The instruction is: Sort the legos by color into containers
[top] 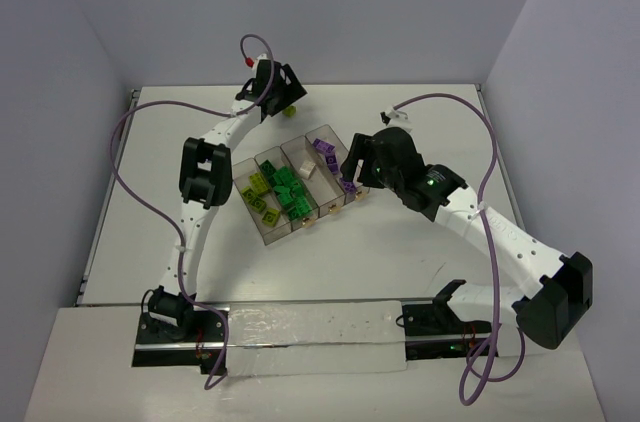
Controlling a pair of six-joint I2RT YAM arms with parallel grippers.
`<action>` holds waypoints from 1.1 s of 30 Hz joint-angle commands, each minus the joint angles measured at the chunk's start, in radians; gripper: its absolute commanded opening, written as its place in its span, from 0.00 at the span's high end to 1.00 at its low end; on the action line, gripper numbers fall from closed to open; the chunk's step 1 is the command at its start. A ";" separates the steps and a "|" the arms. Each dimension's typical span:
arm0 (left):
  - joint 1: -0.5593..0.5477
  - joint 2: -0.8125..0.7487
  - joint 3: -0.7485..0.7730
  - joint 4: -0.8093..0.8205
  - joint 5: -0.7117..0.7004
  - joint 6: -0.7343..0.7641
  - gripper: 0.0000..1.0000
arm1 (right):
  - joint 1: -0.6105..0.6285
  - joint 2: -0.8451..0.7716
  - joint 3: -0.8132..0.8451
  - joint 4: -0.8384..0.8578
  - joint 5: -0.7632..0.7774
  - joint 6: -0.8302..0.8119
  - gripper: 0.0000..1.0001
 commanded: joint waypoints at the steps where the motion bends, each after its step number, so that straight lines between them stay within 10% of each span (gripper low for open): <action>1: 0.007 -0.012 -0.011 0.043 -0.019 -0.023 0.09 | -0.005 -0.002 0.010 0.034 -0.001 0.001 0.21; 33: 0.010 -0.450 -0.467 -0.045 -0.166 0.156 0.09 | -0.002 -0.063 -0.006 0.045 -0.030 0.040 0.21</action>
